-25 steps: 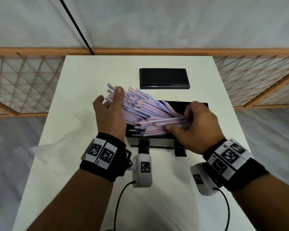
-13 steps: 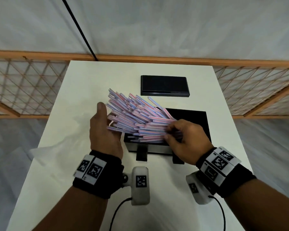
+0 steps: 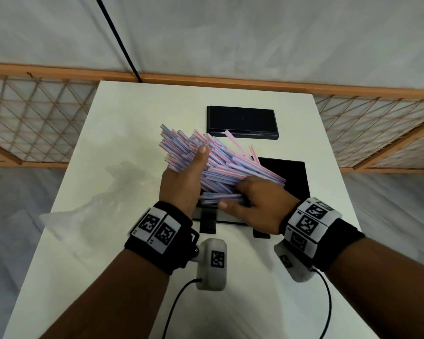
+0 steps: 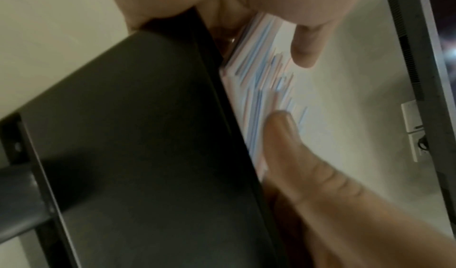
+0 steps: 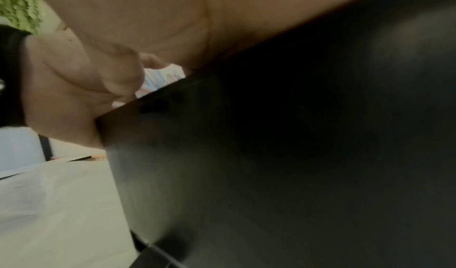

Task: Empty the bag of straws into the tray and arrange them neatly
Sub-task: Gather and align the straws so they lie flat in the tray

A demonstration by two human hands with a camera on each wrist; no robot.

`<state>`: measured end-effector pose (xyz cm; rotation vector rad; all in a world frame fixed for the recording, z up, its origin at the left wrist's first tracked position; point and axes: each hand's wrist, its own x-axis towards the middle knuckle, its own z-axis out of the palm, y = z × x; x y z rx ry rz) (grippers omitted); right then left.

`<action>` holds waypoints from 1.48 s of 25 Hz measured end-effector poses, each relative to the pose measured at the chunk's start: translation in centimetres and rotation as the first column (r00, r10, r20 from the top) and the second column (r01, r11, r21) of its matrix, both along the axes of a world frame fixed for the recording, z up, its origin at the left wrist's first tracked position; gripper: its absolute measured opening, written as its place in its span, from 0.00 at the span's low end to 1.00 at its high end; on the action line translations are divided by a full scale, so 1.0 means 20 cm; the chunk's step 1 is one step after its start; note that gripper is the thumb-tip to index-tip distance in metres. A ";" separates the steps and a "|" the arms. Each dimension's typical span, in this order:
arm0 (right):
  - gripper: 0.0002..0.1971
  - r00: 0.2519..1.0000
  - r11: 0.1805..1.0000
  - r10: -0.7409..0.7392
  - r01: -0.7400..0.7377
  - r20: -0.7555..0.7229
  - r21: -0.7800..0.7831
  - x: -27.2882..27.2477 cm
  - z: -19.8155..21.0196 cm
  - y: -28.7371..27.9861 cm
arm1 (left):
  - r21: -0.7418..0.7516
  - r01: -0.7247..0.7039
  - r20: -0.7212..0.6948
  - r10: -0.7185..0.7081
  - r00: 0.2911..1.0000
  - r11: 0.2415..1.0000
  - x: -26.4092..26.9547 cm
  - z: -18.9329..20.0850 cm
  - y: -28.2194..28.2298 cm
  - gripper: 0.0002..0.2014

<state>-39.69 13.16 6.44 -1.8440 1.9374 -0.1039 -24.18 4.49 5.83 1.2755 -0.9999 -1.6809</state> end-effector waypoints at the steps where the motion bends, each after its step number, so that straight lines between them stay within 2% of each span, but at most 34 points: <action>1: 0.41 1.000 1.000 -0.010 0.010 0.006 0.011 0.00 0.00 0.01 | 0.009 0.007 -0.017 -0.006 1.000 1.000 0.00 0.00 0.00 0.21; 4: 0.50 0.993 0.992 -0.098 0.102 -0.065 0.071 0.02 0.00 0.02 | 0.031 -0.007 0.000 0.007 1.000 0.999 0.01 -0.02 -0.01 0.21; 6: 0.46 0.992 0.991 -0.098 0.105 -0.085 0.080 0.04 -0.01 0.03 | -0.015 -0.053 0.053 0.053 0.997 0.998 0.03 -0.04 -0.02 0.25; 8: 0.48 0.990 0.990 -0.098 0.108 -0.103 0.092 0.05 0.00 0.02 | -0.105 -0.066 0.186 0.085 0.979 0.992 0.08 -0.04 -0.05 0.29; 10: 0.55 0.985 0.978 -0.116 0.135 -0.124 0.158 0.04 -0.01 0.02 | -0.162 -0.006 0.311 0.057 0.949 0.987 0.13 -0.03 -0.06 0.23; 13: 0.54 0.994 0.970 -0.108 0.102 0.012 0.221 0.03 -0.02 0.01 | -0.221 0.072 0.415 0.027 0.910 0.973 0.14 0.01 -0.07 0.12; 15: 0.48 0.992 0.985 -0.100 0.088 0.076 0.150 0.02 -0.02 0.00 | -0.220 0.030 0.380 0.057 0.923 0.975 0.14 0.02 -0.07 0.15; 17: 0.40 0.987 0.989 -0.144 0.142 0.068 0.033 0.01 -0.01 0.01 | -0.176 -0.014 0.335 0.074 0.939 0.984 0.13 0.03 -0.07 0.20; 19: 0.36 0.983 0.986 -0.167 0.168 0.075 0.003 -0.01 0.00 0.02 | -0.205 0.059 0.350 0.017 0.937 0.977 0.12 0.03 -0.05 0.21; 21: 0.38 0.984 0.986 -0.164 0.164 0.067 0.017 -0.01 0.01 0.04 | -0.224 0.059 0.352 0.024 0.936 0.973 0.12 0.04 -0.02 0.29; 22: 0.41 0.985 0.986 -0.164 0.163 0.052 0.026 -0.01 0.02 0.05 | -0.205 -0.018 0.296 0.079 0.952 0.979 0.12 0.03 -0.02 0.35; 23: 0.43 0.986 0.986 -0.163 0.162 0.037 0.036 -0.02 0.01 0.05 | -0.167 -0.108 0.220 0.143 0.965 0.980 0.12 0.03 -0.04 0.37; 25: 0.46 0.990 0.989 -0.141 0.139 0.021 0.057 -0.01 0.01 0.05 | -0.165 -0.187 0.183 0.216 0.959 0.968 0.12 0.03 -0.06 0.31; 28: 0.50 0.999 0.997 -0.045 0.046 -0.017 0.058 0.03 0.00 0.03 | -0.181 -0.065 0.325 0.122 0.938 0.981 0.09 0.02 -0.08 0.28; 30: 0.52 0.995 0.993 -0.068 0.074 -0.068 0.095 0.04 0.01 0.02 | -0.148 -0.020 0.355 0.072 0.932 0.989 0.07 0.04 -0.07 0.31; 32: 0.47 0.996 0.987 -0.092 0.092 -0.003 0.132 0.04 0.02 0.01 | -0.149 0.006 0.409 0.056 0.911 0.989 0.08 0.07 -0.08 0.28; 34: 0.44 0.993 0.990 -0.085 0.075 0.085 0.120 0.05 0.03 0.00 | -0.188 0.068 0.522 0.041 0.852 0.980 0.09 0.11 -0.09 0.22; 35: 0.44 0.994 0.993 -0.072 0.064 0.083 0.095 0.05 0.03 0.00 | -0.199 0.120 0.562 0.013 0.827 0.973 0.09 0.13 -0.09 0.22; 37: 0.38 0.996 0.998 -0.057 0.056 0.073 0.019 0.04 0.04 0.00 | -0.224 0.162 0.621 0.013 0.784 0.961 0.10 0.13 -0.10 0.27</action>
